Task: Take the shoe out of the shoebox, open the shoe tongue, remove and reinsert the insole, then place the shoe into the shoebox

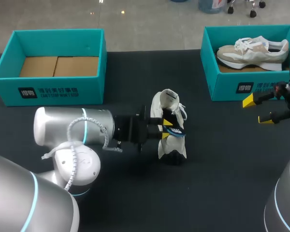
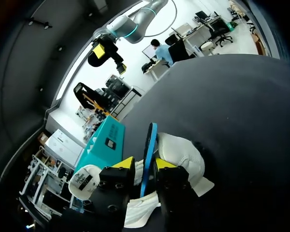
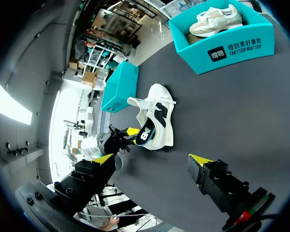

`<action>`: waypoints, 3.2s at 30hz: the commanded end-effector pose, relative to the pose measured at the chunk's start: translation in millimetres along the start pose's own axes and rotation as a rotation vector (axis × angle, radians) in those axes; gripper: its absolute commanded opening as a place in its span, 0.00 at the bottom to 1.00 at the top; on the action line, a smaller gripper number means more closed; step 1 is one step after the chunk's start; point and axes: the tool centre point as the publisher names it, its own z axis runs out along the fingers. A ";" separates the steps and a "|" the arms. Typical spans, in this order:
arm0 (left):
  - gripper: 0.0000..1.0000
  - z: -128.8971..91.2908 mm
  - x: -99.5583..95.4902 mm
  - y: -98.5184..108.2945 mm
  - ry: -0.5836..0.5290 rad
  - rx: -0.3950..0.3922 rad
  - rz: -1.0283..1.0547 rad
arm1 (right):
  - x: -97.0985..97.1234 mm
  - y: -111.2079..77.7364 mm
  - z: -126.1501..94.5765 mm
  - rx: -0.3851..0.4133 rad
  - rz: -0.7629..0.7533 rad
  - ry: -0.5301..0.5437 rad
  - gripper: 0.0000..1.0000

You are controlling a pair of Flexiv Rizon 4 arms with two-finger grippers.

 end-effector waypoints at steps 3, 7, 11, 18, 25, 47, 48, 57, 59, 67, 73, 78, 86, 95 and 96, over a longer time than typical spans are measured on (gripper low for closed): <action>0.00 7.0 2.0 9.0 0.015 -0.002 0.004 | 0.2 -0.9 0.3 0.000 0.002 -0.004 1.00; 0.00 13.2 1.8 16.5 0.024 -0.016 0.042 | 0.2 -0.9 0.3 0.000 0.002 -0.004 1.00; 0.00 17.3 1.4 27.8 0.030 -0.040 0.064 | 0.2 -0.9 0.3 0.000 0.002 -0.004 1.00; 0.34 15.1 -0.3 30.6 0.016 -0.051 0.037 | 0.2 -0.9 0.3 0.000 0.002 -0.004 1.00; 0.42 1.1 -3.1 15.2 -0.001 -0.023 0.026 | 0.2 -0.9 0.3 0.000 0.002 -0.004 1.00; 0.72 -3.3 -5.0 8.5 0.062 -0.045 0.021 | 0.2 -0.9 0.3 0.000 0.002 -0.004 1.00; 0.87 -6.2 -6.4 6.7 0.069 -0.047 0.023 | 0.2 -0.9 0.3 0.000 0.002 -0.004 1.00; 1.00 -30.6 -15.8 -4.6 0.181 -0.052 0.094 | 0.2 -0.9 0.3 0.000 0.002 -0.004 1.00; 1.00 -34.2 -18.9 -3.2 0.203 -0.060 0.120 | 0.2 -0.9 0.3 0.000 0.002 -0.004 1.00; 0.00 -42.2 -34.0 0.1 0.310 -0.050 0.238 | 0.2 -0.9 0.3 0.000 0.002 -0.004 1.00; 0.00 -47.5 -34.0 1.5 0.465 -0.007 0.370 | 0.2 -0.9 0.3 0.000 0.002 -0.004 1.00; 0.00 -52.3 -30.6 2.9 0.558 0.014 0.532 | 0.2 -0.9 0.3 0.000 0.002 -0.004 1.00; 0.00 -53.3 -30.9 3.1 0.565 0.021 0.540 | 0.2 -0.9 0.3 0.000 0.002 -0.004 1.00; 0.00 -39.4 -29.0 -4.4 0.667 -0.004 0.656 | 0.2 -0.9 0.3 0.000 0.002 -0.004 1.00; 0.00 -36.1 -29.5 -6.5 0.685 -0.001 0.686 | 0.2 -0.9 0.3 0.000 0.002 -0.004 1.00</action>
